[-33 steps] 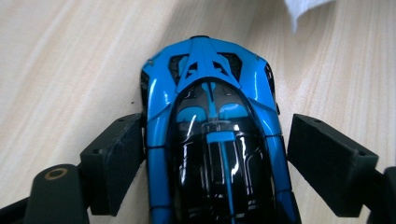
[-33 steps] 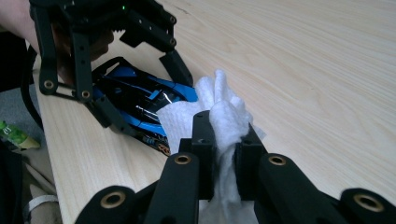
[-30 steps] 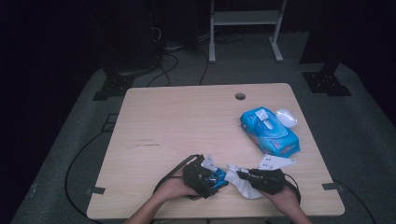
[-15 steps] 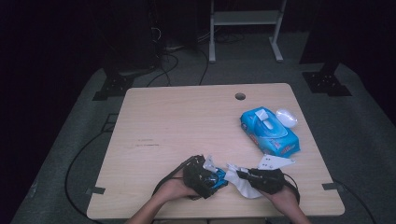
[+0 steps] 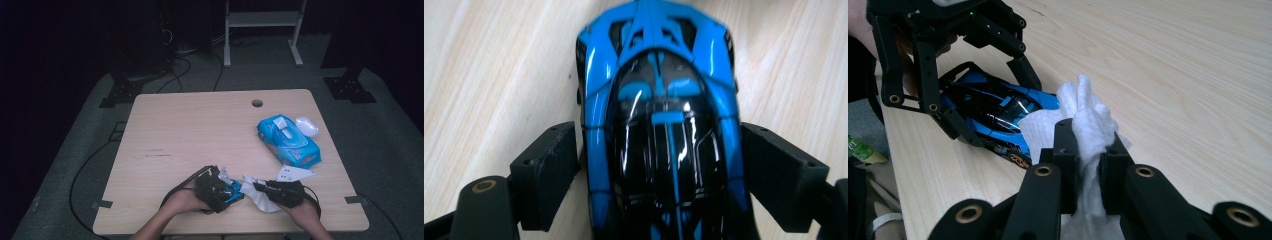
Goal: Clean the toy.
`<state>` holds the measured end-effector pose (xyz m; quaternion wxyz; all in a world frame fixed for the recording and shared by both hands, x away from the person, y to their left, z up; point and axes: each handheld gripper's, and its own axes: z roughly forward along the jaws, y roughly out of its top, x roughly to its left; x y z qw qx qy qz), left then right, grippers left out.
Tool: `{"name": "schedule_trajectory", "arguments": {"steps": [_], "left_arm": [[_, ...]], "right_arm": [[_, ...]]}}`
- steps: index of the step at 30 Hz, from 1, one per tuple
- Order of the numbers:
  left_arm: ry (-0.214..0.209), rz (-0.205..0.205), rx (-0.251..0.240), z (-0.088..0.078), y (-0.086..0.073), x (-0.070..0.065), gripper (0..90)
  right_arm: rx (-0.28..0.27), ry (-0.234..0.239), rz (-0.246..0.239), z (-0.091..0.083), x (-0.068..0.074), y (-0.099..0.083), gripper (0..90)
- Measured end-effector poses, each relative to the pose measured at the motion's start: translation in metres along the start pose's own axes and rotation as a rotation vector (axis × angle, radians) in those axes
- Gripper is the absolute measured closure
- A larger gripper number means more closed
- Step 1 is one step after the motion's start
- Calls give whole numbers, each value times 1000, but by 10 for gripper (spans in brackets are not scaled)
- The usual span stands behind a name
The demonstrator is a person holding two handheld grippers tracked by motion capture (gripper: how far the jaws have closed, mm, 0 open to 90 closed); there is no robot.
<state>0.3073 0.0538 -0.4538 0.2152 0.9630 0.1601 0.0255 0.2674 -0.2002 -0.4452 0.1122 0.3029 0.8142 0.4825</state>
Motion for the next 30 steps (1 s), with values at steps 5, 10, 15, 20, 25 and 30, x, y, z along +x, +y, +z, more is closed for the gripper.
{"name": "schedule_trajectory", "arguments": {"steps": [5, 10, 15, 20, 25, 30], "left_arm": [[15, 5, 30, 2, 3, -1, 187], [20, 20, 45, 0, 5, -5, 248], [-6, 1, -18, -5, 1, 3, 279], [24, 16, -45, -5, 0, 3, 281], [22, 11, -78, -10, 3, 7, 281], [47, 3, -105, -16, 11, 21, 281]], "right_arm": [[-2, -3, -1, 0, 0, 1, 814], [-8, -8, 5, -1, 0, 1, 810], [-19, -15, 8, -4, -2, 1, 811], [-21, -17, 13, -4, -3, 2, 810], [-27, -22, 14, -5, -4, 3, 811], [-54, -41, 29, -10, -8, 5, 811]]}}
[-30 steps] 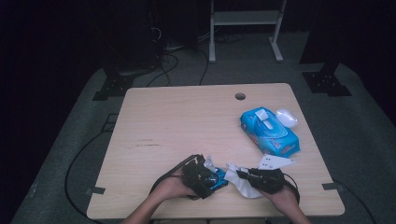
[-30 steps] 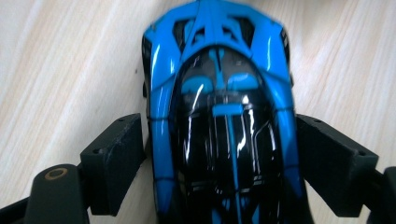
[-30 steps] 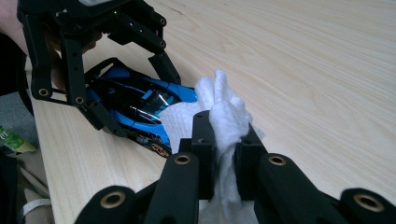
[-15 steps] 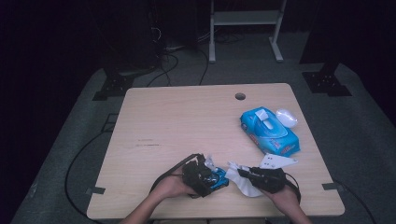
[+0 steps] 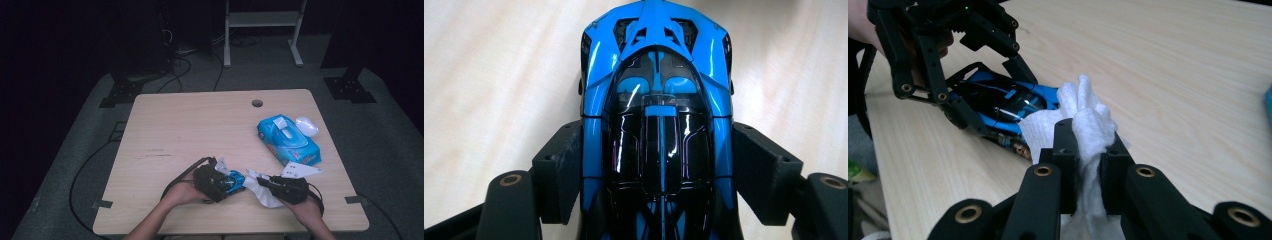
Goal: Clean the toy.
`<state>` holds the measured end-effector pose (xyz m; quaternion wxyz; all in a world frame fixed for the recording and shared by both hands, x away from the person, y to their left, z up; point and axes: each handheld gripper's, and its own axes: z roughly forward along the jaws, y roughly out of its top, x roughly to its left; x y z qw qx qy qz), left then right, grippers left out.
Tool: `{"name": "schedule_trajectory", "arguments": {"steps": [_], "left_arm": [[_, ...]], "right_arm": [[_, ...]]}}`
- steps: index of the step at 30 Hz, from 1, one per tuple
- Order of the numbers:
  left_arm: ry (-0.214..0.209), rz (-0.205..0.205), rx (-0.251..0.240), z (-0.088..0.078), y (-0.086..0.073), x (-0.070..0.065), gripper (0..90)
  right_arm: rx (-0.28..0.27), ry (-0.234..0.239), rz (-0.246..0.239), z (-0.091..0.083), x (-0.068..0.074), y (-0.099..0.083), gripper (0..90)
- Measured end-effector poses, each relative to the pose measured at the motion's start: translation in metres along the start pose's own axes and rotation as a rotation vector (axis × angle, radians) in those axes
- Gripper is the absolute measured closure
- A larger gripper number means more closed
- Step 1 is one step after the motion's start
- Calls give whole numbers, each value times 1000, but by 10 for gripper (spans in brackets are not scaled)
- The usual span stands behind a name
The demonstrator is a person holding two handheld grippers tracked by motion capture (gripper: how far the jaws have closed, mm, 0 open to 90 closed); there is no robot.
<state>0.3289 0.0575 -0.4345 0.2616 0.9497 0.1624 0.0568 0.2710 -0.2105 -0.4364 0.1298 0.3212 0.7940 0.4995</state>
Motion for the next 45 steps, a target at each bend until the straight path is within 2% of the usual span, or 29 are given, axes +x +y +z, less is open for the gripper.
{"name": "schedule_trajectory", "arguments": {"steps": [2, 3, 4, 5, 6, 11, 12, 15, 19, 22, 23, 24, 31, 34, 36, 38, 39, 40, 41, 45], "left_arm": [[28, 2, -3, 0, 6, 7, 281], [28, 2, -3, 0, 6, 7, 281], [41, 1, -8, 2, 11, 15, 281], [41, 1, -8, 2, 11, 15, 281], [47, 6, -9, 6, 15, 21, 281], [47, -12, 6, 18, 18, 34, 280], [47, -23, 15, 23, 17, 38, 280], [36, -40, 18, 30, 12, 41, 279], [21, -67, -9, 30, 9, 43, 275], [19, -68, -21, 30, 8, 43, 249], [7, -92, -49, 28, 7, 43, 233], [7, -96, -63, 28, 7, 43, 218], [9, -89, -100, 16, 6, 45, 180], [13, -99, -123, 8, 3, 47, 171], [18, -102, -139, 2, 0, 49, 164], [31, -105, -152, -5, -4, 48, 164], [31, -105, -152, -5, -4, 48, 164], [41, -103, -172, -12, -9, 49, 164], [46, -103, -178, -15, -12, 50, 164], [70, -117, -204, -25, -23, 52, 157]], "right_arm": [[-7, -10, 10, -2, -4, 0, 811], [-8, -16, 13, -3, -6, -1, 812], [-7, -21, 20, -3, -9, -2, 812], [-7, -21, 20, -3, -9, -2, 812], [-1, -34, 29, -4, -13, -4, 811], [12, -59, 37, -6, -21, -8, 811], [27, -77, 33, -7, -24, -10, 811], [40, -93, 27, -8, -28, -12, 811], [48, -98, 31, -8, -31, -15, 810], [52, -98, 29, -8, -32, -16, 810], [53, -97, 27, -8, -32, -17, 810], [52, -98, 25, -8, -32, -17, 810], [55, -114, 28, -15, -35, -19, 806], [64, -125, 25, -19, -34, -22, 800], [67, -130, 26, -22, -35, -23, 767], [82, -130, 24, -22, -37, -24, 664], [82, -130, 24, -22, -37, -24, 664], [107, -134, 22, -22, -40, -25, 573], [112, -133, 21, -22, -41, -25, 540], [89, -127, 39, -27, -45, -24, 479]]}}
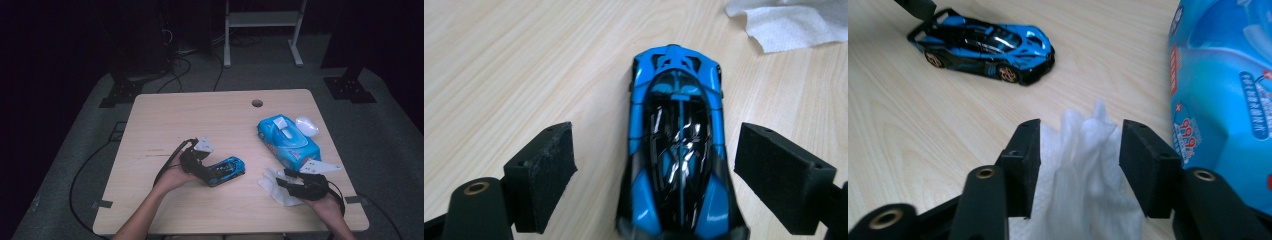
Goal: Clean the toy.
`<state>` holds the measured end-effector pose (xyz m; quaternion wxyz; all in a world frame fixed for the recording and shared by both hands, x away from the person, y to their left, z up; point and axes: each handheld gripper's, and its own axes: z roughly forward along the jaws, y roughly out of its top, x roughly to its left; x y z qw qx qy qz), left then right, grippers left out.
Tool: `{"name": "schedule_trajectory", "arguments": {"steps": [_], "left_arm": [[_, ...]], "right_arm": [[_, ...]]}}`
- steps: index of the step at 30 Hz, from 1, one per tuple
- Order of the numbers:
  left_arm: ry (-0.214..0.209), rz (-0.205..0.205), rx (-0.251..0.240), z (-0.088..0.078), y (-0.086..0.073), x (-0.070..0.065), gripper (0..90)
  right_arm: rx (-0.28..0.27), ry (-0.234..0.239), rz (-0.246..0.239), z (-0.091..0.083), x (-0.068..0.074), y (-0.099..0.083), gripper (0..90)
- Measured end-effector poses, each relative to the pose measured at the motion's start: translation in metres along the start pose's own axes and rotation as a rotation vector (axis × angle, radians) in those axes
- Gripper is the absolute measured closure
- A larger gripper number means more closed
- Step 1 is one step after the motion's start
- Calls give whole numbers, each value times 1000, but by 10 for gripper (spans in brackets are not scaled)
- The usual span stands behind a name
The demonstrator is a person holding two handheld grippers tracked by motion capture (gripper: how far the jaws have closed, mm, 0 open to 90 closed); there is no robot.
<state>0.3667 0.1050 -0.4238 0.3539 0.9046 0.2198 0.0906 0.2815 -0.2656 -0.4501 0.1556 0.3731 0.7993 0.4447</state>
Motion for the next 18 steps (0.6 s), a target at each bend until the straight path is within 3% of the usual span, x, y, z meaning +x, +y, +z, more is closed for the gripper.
{"name": "schedule_trajectory", "arguments": {"steps": [9, 18], "left_arm": [[28, -26, -34, -18, -20, 5, 139], [45, -22, -59, -32, -30, 2, 125]], "right_arm": [[-18, 11, 6, -6, -4, -1, 444], [-28, 18, 15, -10, -5, -2, 416]]}}
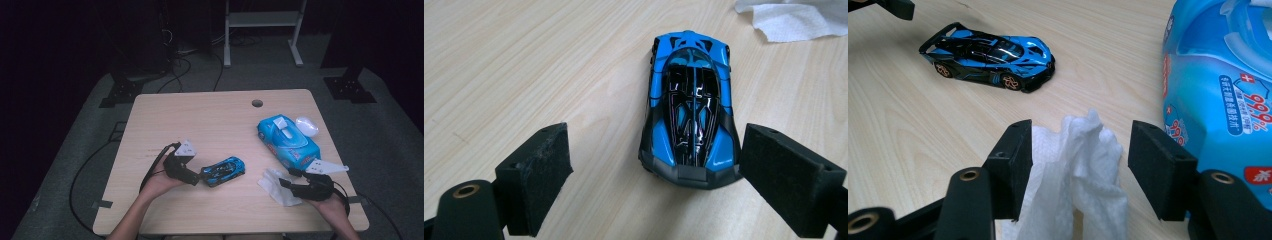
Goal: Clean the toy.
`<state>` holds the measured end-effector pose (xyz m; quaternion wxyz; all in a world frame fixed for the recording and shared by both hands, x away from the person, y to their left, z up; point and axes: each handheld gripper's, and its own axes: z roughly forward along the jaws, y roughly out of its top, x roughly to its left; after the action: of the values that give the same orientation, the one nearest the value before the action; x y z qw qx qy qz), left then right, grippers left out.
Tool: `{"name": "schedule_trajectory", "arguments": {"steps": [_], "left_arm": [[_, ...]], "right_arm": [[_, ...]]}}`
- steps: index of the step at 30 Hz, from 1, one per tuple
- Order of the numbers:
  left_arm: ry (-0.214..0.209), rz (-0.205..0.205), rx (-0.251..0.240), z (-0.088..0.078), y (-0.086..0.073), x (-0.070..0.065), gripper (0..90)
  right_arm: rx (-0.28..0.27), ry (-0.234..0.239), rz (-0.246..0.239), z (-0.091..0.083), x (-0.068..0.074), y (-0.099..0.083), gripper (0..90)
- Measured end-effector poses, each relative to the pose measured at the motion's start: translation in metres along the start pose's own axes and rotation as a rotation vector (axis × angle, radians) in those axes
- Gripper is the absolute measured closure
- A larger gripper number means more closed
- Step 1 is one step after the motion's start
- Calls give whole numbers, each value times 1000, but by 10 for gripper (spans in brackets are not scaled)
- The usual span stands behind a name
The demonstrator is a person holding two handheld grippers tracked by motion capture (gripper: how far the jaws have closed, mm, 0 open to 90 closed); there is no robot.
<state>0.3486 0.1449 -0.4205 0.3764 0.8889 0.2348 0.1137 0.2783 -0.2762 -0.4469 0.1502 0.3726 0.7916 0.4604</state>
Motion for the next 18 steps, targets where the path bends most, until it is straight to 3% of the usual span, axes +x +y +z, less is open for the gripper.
{"name": "schedule_trajectory", "arguments": {"steps": [18], "left_arm": [[19, -49, -17, -14, -27, 1, 99]], "right_arm": [[5, 22, 21, -8, -3, -5, 394]]}}
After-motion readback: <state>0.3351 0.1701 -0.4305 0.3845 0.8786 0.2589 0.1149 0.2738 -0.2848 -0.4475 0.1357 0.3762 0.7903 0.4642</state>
